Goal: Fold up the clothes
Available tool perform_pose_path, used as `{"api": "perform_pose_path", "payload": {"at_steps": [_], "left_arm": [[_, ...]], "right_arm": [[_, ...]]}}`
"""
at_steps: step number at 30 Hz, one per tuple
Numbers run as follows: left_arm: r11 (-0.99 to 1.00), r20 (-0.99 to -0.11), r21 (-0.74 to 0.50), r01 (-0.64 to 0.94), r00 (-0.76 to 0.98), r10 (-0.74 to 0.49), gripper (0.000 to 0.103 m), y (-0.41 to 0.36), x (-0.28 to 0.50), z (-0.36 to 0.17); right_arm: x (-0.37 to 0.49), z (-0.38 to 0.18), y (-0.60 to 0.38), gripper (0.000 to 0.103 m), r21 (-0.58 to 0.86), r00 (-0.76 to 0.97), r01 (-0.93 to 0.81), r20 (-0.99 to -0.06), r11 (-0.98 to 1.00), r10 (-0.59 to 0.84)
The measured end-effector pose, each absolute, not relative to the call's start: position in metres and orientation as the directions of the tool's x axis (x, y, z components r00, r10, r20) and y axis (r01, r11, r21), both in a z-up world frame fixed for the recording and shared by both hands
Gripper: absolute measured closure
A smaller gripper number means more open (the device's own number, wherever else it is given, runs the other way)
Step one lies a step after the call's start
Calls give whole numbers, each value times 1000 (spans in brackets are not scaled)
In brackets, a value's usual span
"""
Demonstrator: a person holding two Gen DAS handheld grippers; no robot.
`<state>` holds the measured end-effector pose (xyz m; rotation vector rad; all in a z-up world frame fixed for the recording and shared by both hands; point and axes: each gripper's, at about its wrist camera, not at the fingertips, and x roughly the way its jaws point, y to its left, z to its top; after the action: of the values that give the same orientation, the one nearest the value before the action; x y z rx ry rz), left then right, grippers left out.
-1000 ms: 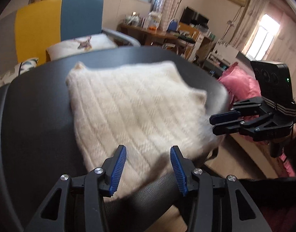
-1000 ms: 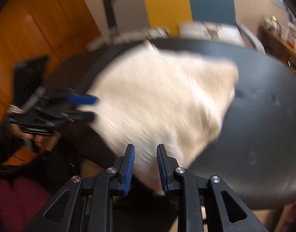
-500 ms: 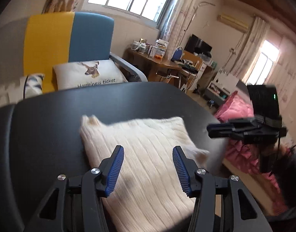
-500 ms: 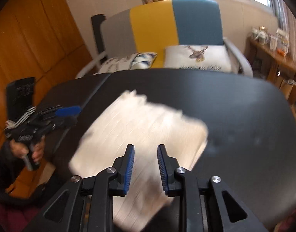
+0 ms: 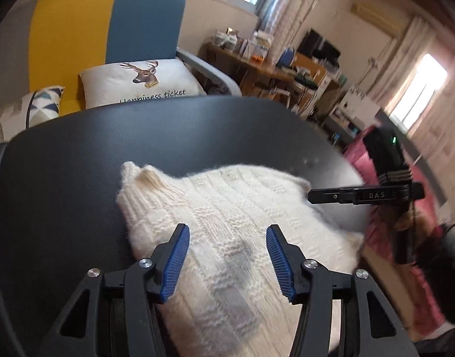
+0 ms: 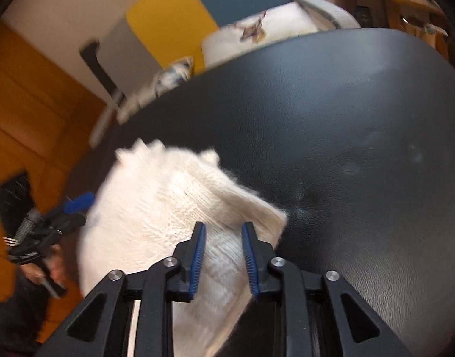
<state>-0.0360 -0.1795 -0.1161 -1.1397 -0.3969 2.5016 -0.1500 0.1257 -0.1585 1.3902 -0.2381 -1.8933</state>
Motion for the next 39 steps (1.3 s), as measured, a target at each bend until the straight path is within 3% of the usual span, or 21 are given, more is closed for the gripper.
{"api": "perform_pose_path", "payload": {"at_steps": [1, 6, 8, 11, 13, 25, 26, 28, 30, 31, 33, 39], "left_arm": [[-879, -646, -433, -200, -612, 457, 38, -191, -32, -114], [-796, -605, -591, -131, -580, 545, 19, -240, -19, -124], [-755, -592, -650, -89, -563, 576, 14, -251, -16, -135], [-680, -556, -732, -45, -538, 634, 9, -261, -17, -153], [-640, -545, -768, -11, -513, 663, 9, -262, -24, -164], [-650, -597, -760, -2, -393, 699, 10, -219, -56, -183], [-661, -597, -750, -25, -402, 694, 11, -216, -54, -179], [-685, -614, -728, -35, -410, 674, 26, -211, -51, -176], [-698, -616, -716, -32, -442, 652, 43, -211, -44, -172], [-705, -614, -708, -31, -465, 637, 50, -212, -39, -169], [-734, -621, -678, -29, -511, 594, 56, -209, -27, -163], [-796, -623, -605, 29, -639, 451, 60, -210, 15, -141]], "right_arm": [[-148, -160, 136, 68, 590, -93, 441, -720, -677, -688], [-130, -184, 168, 34, 703, 79, 357, -679, -615, -730], [-125, -189, 171, 28, 741, 98, 324, -645, -588, -758], [-124, -196, 167, 22, 781, 99, 261, -606, -567, -789], [-127, -202, 153, 21, 753, 105, 270, -642, -600, -759], [-125, -191, 138, 19, 707, 117, 334, -687, -623, -717], [-123, -189, 135, 19, 689, 112, 368, -699, -624, -706], [-117, -189, 130, 23, 669, 105, 421, -707, -613, -699], [-113, -189, 126, 51, 660, 100, 449, -707, -603, -700], [-112, -188, 124, 53, 652, 90, 458, -710, -604, -699], [-108, -182, 121, 63, 627, 51, 480, -719, -614, -693], [-97, -166, 93, 73, 598, 37, 558, -711, -576, -702]]}}
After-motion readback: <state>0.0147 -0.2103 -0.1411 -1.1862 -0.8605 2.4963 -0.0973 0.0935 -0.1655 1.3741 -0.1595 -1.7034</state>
